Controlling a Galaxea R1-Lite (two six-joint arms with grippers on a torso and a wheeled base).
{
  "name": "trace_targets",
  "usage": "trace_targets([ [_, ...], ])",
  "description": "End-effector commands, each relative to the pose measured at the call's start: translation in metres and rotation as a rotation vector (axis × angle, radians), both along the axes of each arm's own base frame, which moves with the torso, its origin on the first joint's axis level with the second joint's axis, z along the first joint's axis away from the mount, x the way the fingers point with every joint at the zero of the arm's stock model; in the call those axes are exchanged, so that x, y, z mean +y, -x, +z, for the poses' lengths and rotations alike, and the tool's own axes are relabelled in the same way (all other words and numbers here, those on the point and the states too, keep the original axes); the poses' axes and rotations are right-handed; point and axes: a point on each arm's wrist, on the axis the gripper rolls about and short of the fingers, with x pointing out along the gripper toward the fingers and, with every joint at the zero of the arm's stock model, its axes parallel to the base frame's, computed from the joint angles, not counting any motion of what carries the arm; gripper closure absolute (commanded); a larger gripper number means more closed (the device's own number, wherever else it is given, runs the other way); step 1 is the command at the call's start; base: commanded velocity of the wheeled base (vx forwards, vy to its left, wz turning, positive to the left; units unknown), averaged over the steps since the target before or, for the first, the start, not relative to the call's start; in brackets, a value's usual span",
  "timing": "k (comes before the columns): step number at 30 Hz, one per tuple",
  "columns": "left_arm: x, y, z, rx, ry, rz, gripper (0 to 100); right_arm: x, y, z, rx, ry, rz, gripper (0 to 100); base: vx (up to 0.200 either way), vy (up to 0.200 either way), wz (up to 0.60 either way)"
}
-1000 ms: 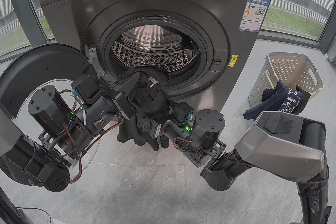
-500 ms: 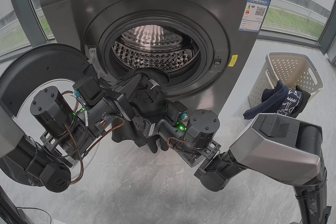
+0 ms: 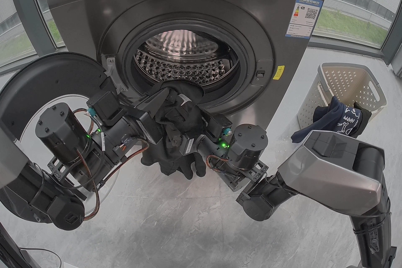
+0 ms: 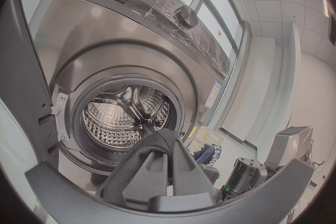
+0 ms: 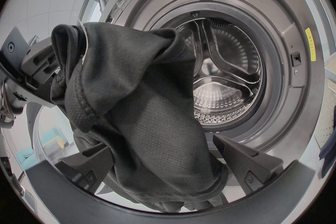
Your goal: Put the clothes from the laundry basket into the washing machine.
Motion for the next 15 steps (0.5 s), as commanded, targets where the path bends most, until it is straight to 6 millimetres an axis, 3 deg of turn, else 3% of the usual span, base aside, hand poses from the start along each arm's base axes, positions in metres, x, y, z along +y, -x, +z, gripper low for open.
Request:
trace_targets([
  [1, 0.001, 0.0, 0.001, -0.003, 0.002, 0.001, 100, -0.001, 0.0, -0.001, 0.004, 0.004, -0.002, 0, 0.0, 0.0, 0.0],
  [6, 0.001, 0.0, 0.001, -0.004, 0.003, 0.001, 100, 0.005, 0.002, -0.006, 0.009, 0.007, 0.01, 0, 0.0, 0.0, 0.0],
  [7, 0.001, 0.0, 0.001, -0.004, 0.003, 0.001, 100, 0.005, 0.002, -0.006, 0.01, 0.006, 0.008, 100, 0.0, 0.0, 0.0],
  [15, 0.001, -0.001, -0.001, 0.004, -0.002, 0.004, 100, 0.003, 0.01, 0.011, -0.006, -0.019, 0.006, 100, 0.0, 0.0, 0.0],
])
